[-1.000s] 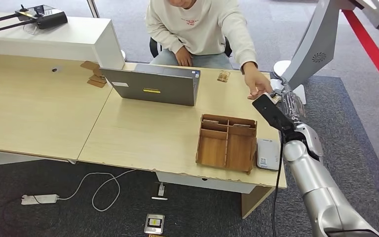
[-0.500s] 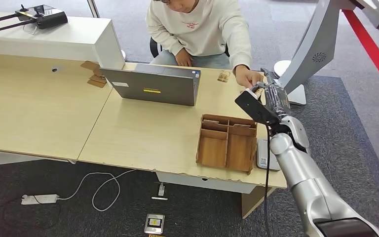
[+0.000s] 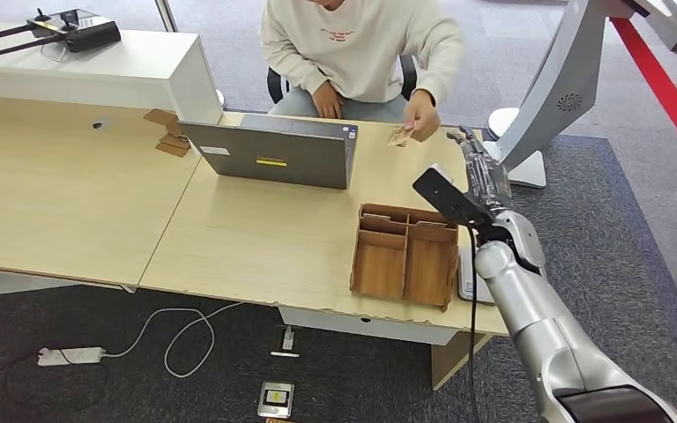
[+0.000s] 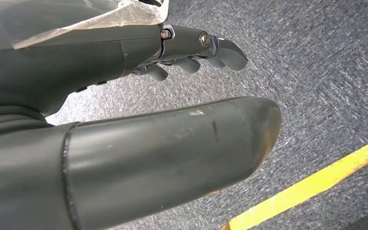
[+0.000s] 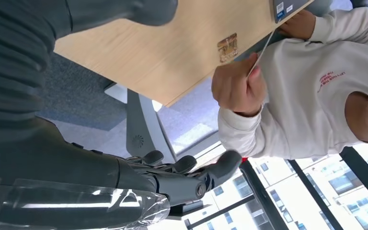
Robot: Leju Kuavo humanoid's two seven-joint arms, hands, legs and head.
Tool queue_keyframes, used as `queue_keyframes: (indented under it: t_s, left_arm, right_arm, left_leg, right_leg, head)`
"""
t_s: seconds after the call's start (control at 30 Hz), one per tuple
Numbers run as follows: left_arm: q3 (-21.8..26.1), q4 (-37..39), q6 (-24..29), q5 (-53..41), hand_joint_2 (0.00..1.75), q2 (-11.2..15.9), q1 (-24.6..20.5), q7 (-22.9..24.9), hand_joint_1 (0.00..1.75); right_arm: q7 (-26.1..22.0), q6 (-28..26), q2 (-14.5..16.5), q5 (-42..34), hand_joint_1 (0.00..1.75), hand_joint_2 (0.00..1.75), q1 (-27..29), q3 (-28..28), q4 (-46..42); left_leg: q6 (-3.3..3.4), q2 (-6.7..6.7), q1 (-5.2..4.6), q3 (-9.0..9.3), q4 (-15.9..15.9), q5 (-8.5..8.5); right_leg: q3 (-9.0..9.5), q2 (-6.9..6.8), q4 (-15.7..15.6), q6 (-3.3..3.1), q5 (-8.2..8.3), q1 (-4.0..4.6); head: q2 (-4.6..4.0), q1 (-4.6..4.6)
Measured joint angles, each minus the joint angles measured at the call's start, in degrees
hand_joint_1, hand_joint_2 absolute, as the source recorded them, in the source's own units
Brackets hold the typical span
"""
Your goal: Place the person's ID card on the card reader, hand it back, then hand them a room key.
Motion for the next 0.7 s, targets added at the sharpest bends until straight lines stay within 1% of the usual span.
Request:
queue_keyframes:
  t_s: [0.2,0.37,0.53,0.7]
  left_arm:
    - [0.0,0.0,0.2,0.1,0.0,0.0,0.0,0.0,0.0]
    - [0.0,0.0,0.6,1.1,0.0,0.0,0.1,0.0,0.0]
    - [0.0,0.0,1.1,1.9,0.0,-0.1,0.3,0.0,0.0]
    - [0.0,0.0,1.3,1.4,0.0,-0.1,0.4,0.2,0.0]
  right_arm:
    - [0.0,-1.1,-0.1,-0.9,0.0,1.75,-0.5,0.0,0.6]
    - [1.5,-0.2,-1.5,-2.9,0.0,1.75,-1.0,-0.1,-0.6]
    - [7.6,5.6,-4.6,-4.9,0.0,1.75,-0.4,-1.1,-6.6]
    - [13.0,12.9,-8.6,-3.9,0.0,1.75,2.4,-3.3,-15.3]
  left_leg:
    - [0.0,0.01,0.0,0.0,0.0,0.0]
    - [0.0,0.01,-0.01,0.01,0.0,0.0]
    - [0.0,0.01,-0.01,0.02,0.0,0.0]
    - [0.01,0.0,-0.02,0.03,0.0,-0.01]
  right_leg:
    - [-0.01,0.0,0.0,0.0,0.0,0.0]
    - [-0.02,0.0,0.0,0.0,0.0,0.0]
    - [-0.03,0.0,0.0,0.0,0.0,-0.01]
    - [-0.02,0.0,0.0,0.01,0.0,-0.06]
  head:
    - [0.0,-0.01]
    - [0.0,-0.01]
    - [0.0,-0.01]
    - [0.0,-0.01]
